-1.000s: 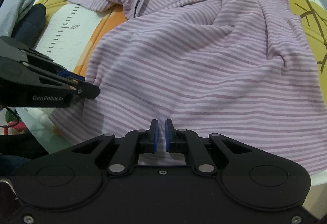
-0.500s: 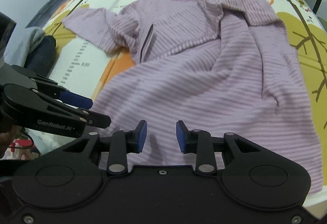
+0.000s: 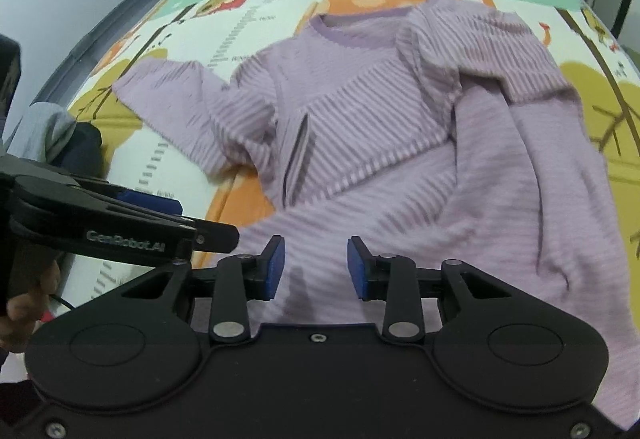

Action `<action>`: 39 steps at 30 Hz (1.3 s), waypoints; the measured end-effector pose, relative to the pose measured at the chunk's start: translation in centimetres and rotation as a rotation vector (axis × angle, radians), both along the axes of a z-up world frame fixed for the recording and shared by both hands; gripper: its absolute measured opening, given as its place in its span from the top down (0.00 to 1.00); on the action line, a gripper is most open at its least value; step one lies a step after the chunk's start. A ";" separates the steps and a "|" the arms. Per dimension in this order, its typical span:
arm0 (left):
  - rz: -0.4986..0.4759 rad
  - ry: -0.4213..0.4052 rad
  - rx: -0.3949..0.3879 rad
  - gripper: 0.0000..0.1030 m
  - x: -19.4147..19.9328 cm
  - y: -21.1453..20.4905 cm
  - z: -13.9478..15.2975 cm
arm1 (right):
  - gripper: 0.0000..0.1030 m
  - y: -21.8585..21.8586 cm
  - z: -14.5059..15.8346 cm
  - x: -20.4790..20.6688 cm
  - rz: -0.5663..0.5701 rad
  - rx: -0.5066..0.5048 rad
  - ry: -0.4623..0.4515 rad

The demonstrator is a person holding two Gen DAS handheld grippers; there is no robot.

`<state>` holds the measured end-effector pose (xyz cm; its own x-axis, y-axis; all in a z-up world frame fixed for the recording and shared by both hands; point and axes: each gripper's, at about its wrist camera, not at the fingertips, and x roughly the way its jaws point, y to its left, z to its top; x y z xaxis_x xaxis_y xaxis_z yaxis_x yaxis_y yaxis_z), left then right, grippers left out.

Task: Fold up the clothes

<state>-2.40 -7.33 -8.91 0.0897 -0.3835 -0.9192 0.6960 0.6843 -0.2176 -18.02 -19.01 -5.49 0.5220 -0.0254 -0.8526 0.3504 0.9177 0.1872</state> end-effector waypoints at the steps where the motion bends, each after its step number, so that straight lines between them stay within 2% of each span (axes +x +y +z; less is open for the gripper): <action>1: 0.009 0.001 -0.001 0.36 0.3 -0.1 -0.1 | 0.64 0.0 0.0 0.4 0.002 -0.008 -0.006; 9: 0.092 0.023 0.005 0.36 3.2 -1.0 -0.9 | 0.64 -0.8 -0.8 3.5 -0.023 -0.023 -0.011; 20: 0.256 0.092 -0.058 0.35 6.4 -1.5 -1.1 | 0.63 -1.5 -2.9 5.9 -0.056 -0.007 -0.001; 30: 0.364 0.119 -0.051 0.31 7.5 -1.8 -1.8 | 0.58 -1.0 -4.6 7.9 -0.050 0.033 -0.003; 35: 0.406 0.135 -0.049 0.47 7.9 -1.6 -2.3 | 0.59 -0.5 -5.6 9.0 -0.029 0.030 0.013; 37: 0.413 0.134 -0.047 0.49 7.9 -1.5 -2.4 | 0.62 -0.3 -5.8 9.2 -0.021 0.013 0.016; 39: 0.407 0.120 -0.040 0.56 7.7 -1.6 -2.2 | 0.75 -0.2 -5.8 9.4 -0.012 0.009 0.017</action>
<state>5.35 -8.94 -11.14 0.1342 -0.3745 -0.9175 0.3390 0.8873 -0.3126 -8.58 -19.26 -11.33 0.5074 -0.0240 -0.8614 0.3648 0.9116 0.1894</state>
